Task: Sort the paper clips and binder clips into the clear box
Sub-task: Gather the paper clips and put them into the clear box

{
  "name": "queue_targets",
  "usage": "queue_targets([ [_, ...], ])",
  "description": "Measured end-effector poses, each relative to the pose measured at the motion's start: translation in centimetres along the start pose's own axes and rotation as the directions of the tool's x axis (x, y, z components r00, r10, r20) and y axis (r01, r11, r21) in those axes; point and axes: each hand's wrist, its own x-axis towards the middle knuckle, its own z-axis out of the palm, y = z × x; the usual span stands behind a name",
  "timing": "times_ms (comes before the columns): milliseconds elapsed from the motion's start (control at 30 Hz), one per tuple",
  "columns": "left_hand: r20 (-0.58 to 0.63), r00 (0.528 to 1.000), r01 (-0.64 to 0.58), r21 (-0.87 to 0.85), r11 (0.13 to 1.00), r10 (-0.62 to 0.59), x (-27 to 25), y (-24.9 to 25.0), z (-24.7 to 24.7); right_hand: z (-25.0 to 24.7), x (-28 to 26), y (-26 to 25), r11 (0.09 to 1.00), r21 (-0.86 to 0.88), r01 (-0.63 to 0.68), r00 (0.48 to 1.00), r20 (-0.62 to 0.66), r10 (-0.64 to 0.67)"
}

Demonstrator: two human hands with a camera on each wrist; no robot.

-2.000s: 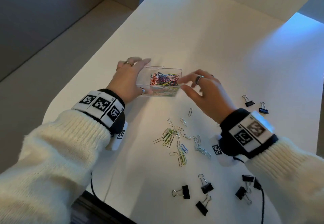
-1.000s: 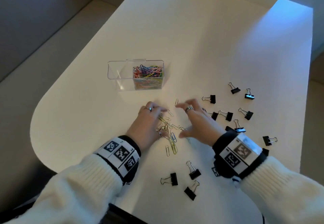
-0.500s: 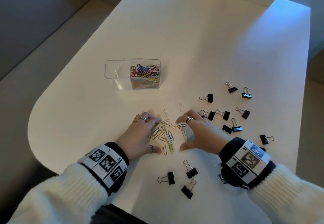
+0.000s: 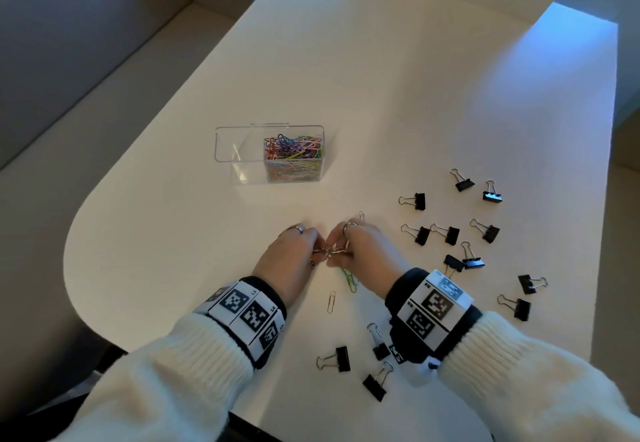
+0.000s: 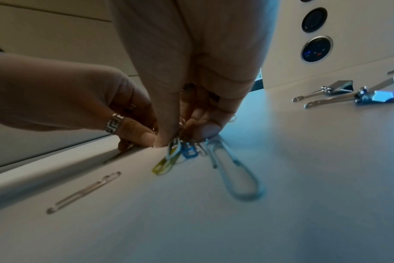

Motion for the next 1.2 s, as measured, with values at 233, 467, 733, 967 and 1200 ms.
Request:
queue_targets([
  [233, 0.008, 1.0, -0.017, 0.035, 0.999, 0.017, 0.7, -0.2, -0.5, -0.4, 1.0, 0.0, 0.987, -0.156, 0.037, 0.999, 0.033, -0.032],
  [467, -0.136, 0.987, -0.097, -0.109, 0.989, 0.082, 1.0, 0.6, -4.8, -2.7, 1.5, -1.6, 0.984, -0.102, 0.147, 0.982, -0.106, -0.158],
  [733, -0.387, 0.922, -0.126, -0.248, 0.961, 0.02, 6.4, -0.2, -10.9, -7.6, 6.6, -5.5, 0.959, -0.196, 0.205, 0.874, -0.404, -0.269],
  [967, -0.38, 0.924, -0.139, -0.422, 0.896, -0.035, 6.4, -1.9, -10.1, -6.8, 8.4, -6.4, 0.952, -0.238, 0.195, 0.908, -0.323, -0.267],
  [1200, -0.503, 0.856, -0.175, -0.07, 0.982, 0.117, 4.4, -4.2, -10.7, -6.4, 7.4, -4.1, 0.911, -0.196, 0.362, 0.825, -0.388, -0.411],
])
